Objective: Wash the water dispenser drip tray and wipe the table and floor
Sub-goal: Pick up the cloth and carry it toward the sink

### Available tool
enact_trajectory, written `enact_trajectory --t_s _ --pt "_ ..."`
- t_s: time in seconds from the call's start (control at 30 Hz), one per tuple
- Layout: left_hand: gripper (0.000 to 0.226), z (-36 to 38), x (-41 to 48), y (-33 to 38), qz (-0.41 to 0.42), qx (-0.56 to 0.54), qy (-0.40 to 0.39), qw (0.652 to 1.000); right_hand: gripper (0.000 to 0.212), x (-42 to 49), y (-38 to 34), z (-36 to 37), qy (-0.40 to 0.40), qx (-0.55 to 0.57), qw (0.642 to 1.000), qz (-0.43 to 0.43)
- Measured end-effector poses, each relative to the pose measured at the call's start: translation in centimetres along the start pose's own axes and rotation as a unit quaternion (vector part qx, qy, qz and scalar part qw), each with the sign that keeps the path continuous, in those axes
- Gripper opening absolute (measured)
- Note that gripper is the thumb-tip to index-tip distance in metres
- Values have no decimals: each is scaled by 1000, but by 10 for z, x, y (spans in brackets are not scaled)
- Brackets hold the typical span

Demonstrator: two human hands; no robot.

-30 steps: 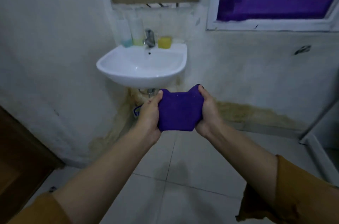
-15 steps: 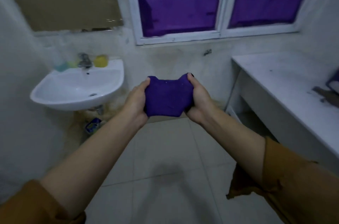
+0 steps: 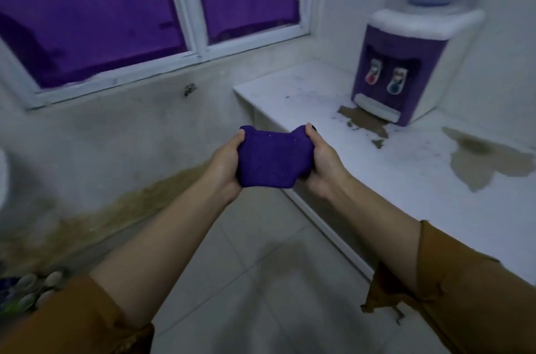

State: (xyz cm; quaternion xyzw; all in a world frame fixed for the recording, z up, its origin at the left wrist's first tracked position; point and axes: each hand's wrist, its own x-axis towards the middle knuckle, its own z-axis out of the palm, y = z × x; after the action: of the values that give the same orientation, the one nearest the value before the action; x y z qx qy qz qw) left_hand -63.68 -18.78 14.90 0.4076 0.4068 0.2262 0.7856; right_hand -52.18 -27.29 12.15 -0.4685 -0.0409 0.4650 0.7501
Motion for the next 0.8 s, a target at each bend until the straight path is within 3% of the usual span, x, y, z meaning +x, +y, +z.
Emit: enact_trajectory --t_s 0.43,0.8 --pt "25 225 140 -67 -77 130 -140 979 38 71 -146 -196 158 -22 985 -60" --pt "26 346 277 -106 -147 271 -253 917 27 142 -201 -299 314 -53 947 -31"
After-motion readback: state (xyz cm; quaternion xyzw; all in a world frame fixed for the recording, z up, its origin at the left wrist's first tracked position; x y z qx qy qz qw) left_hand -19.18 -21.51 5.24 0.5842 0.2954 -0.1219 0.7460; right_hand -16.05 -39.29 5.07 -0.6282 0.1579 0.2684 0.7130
